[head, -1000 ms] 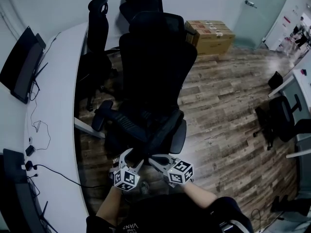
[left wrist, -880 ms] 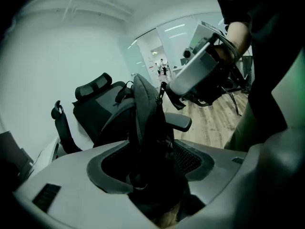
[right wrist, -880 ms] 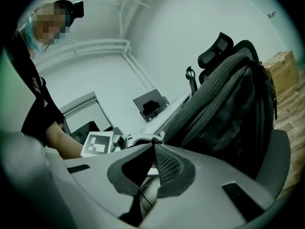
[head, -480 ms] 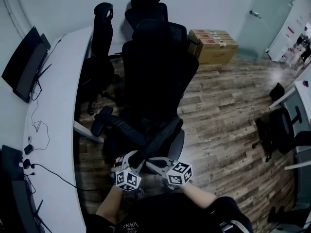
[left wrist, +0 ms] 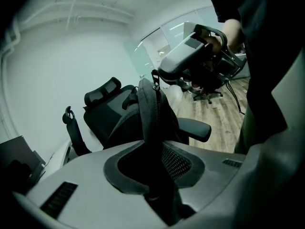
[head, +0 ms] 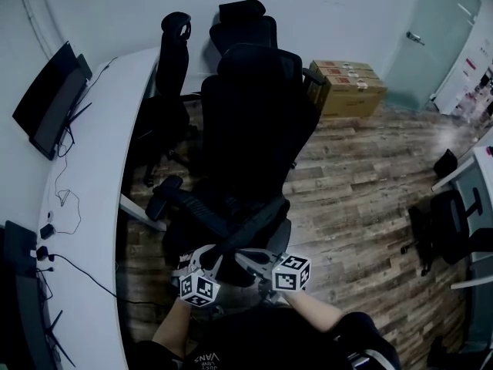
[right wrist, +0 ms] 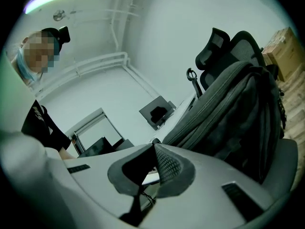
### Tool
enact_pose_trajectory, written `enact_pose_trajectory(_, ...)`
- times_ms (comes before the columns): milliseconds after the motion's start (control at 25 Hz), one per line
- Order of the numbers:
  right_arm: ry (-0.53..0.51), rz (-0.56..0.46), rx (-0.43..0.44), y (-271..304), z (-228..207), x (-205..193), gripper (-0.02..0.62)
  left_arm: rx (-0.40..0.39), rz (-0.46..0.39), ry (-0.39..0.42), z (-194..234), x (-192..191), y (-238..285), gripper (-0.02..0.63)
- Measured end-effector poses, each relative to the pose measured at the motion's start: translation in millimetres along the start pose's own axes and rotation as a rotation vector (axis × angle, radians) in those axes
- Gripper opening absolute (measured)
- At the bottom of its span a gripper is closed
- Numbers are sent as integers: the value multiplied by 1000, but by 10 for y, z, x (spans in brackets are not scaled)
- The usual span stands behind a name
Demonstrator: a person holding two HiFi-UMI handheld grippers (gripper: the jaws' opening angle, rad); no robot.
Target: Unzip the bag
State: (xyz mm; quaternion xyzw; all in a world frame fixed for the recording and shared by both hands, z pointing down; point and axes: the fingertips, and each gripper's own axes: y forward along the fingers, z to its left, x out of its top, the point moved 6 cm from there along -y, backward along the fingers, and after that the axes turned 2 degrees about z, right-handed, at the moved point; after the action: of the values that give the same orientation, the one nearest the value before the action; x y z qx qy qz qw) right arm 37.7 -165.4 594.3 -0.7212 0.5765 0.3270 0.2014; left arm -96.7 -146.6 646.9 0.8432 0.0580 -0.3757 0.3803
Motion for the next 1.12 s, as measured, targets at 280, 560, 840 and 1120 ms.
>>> enact_pose_trajectory(280, 46, -49, 2, -191, -173, 250, 46, 30, 31, -31, -11, 28, 13, 112)
enact_pose_trajectory(560, 92, -77, 4, -373, -333, 372, 46, 54, 57, -47, -59, 89, 59, 110)
enact_pose_trajectory(840, 124, -134, -21, -609, -569, 610, 46, 80, 82, -63, -100, 137, 87, 109)
enact_pose_trajectory(1120, 141, -178, -43, -790, -788, 813, 46, 102, 110, -83, -157, 159, 110, 107)
